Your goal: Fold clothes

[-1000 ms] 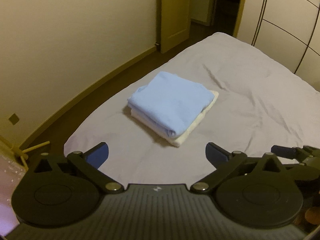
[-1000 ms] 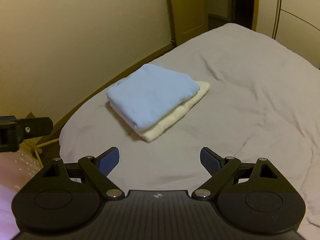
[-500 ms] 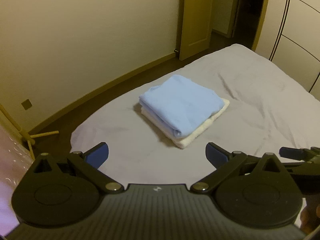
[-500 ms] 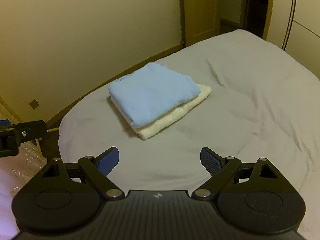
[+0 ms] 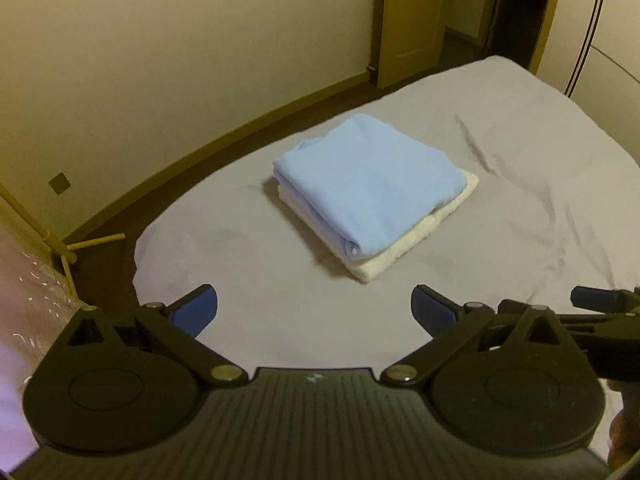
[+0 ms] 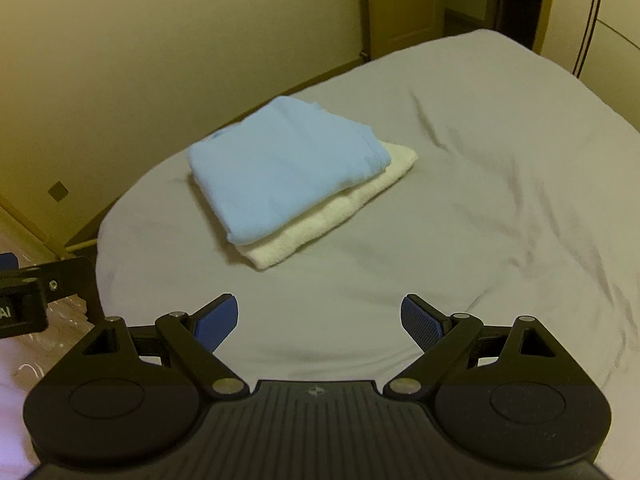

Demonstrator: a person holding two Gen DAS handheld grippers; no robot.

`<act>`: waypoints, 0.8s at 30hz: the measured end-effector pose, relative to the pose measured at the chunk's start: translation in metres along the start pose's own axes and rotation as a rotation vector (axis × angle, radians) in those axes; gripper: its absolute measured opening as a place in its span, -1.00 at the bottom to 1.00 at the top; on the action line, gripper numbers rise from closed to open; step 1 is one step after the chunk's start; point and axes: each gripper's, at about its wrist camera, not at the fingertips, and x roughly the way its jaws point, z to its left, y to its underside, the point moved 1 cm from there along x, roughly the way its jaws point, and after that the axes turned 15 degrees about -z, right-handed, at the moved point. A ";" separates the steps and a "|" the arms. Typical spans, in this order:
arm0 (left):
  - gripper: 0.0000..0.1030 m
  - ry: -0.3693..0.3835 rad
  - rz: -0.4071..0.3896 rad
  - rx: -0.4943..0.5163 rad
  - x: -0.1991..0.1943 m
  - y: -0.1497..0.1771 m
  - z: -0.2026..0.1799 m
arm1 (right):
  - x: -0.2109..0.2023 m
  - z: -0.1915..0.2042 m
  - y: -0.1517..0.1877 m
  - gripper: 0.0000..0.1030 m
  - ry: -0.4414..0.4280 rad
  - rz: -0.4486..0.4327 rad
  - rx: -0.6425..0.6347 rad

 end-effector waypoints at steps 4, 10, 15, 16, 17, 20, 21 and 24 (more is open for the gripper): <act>0.98 0.019 0.043 0.008 0.021 0.004 -0.009 | 0.017 -0.009 -0.003 0.76 0.013 0.023 0.003; 0.98 0.041 0.086 0.010 0.043 0.007 -0.016 | 0.037 -0.018 -0.006 0.76 0.028 0.051 0.016; 0.98 0.042 0.098 0.008 0.057 0.003 -0.015 | 0.051 -0.022 -0.007 0.76 0.029 0.065 0.032; 0.98 0.041 0.100 0.006 0.060 0.001 -0.014 | 0.054 -0.022 -0.008 0.76 0.028 0.067 0.033; 0.98 0.039 0.103 0.004 0.063 0.000 -0.013 | 0.057 -0.023 -0.009 0.76 0.027 0.069 0.033; 0.98 0.042 0.114 -0.011 0.071 -0.003 -0.010 | 0.064 -0.024 -0.011 0.76 0.025 0.074 0.032; 0.98 0.041 0.115 -0.013 0.073 -0.004 -0.009 | 0.067 -0.024 -0.012 0.76 0.026 0.077 0.032; 0.98 0.038 0.116 -0.013 0.079 -0.007 -0.008 | 0.074 -0.024 -0.016 0.76 0.026 0.083 0.033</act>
